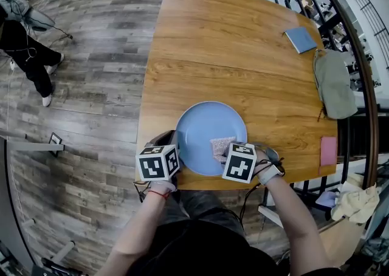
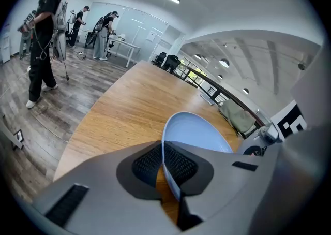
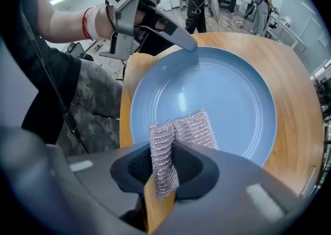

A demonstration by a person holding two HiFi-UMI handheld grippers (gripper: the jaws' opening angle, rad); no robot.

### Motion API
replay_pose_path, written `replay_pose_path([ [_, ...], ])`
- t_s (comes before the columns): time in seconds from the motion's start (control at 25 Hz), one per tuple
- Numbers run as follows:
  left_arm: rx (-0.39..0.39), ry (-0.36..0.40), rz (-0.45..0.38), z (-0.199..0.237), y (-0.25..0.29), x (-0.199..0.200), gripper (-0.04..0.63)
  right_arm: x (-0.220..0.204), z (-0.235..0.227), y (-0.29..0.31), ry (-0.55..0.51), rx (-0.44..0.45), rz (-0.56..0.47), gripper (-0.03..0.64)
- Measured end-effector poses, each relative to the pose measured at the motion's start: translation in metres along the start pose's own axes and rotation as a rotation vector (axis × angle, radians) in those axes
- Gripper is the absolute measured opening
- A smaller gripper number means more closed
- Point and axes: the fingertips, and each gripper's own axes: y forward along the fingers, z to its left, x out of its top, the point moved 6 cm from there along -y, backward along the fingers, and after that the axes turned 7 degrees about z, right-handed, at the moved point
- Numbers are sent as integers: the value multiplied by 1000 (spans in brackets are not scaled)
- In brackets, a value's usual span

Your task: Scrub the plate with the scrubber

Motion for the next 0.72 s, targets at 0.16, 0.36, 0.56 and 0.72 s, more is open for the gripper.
replay_pose_path([
  [0.16,-19,6,4,3,-2,2,12,13,13,4,-36,39,1,94],
  [0.36,-78,90,51,1,-11,-3,60,16,16,8,-54,42,16,94],
  [0.56,-142,135,131,1,-26,-25,60,20,15,8,-55,43,19,94],
  [0.72,-180,123,162,-2,-31,-45,60,22,19,8,-82,41,24,93],
])
